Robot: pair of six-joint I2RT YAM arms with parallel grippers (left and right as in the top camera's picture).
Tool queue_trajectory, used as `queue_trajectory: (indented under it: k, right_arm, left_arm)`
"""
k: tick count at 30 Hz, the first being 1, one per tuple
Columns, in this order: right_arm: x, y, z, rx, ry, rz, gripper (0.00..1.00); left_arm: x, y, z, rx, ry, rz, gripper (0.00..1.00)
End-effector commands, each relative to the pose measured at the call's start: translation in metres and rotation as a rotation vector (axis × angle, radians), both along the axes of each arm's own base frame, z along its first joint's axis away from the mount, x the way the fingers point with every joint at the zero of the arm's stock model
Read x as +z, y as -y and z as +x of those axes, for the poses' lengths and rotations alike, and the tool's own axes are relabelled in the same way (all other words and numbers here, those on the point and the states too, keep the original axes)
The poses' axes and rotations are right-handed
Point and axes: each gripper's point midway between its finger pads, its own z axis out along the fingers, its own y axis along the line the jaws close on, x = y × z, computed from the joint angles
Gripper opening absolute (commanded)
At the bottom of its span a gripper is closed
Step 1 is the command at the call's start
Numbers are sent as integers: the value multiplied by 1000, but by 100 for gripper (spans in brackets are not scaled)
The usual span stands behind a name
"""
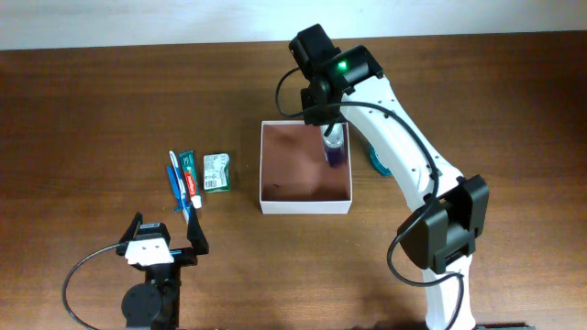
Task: Pack container
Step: 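Carry the soap bottle left over the pink box, then lower the soap bottle upright into the box and open the right gripper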
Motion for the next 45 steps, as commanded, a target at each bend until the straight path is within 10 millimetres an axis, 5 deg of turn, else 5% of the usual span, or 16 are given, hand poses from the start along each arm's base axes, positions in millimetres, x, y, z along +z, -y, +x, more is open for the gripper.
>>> queue_trajectory:
  k: [1, 39, 45]
  right_arm:
    - [6, 11, 4, -95, 46, -24, 25]
    - [-33, 17, 13, -165, 26, -79, 26]
    - [-33, 16, 14, -165, 31, -76, 39]
  left_arm:
    - [-1, 1, 0, -6, 2, 15, 99]
    - [-1, 1, 0, -6, 2, 15, 99]
    - [-1, 1, 0, -6, 2, 15, 99]
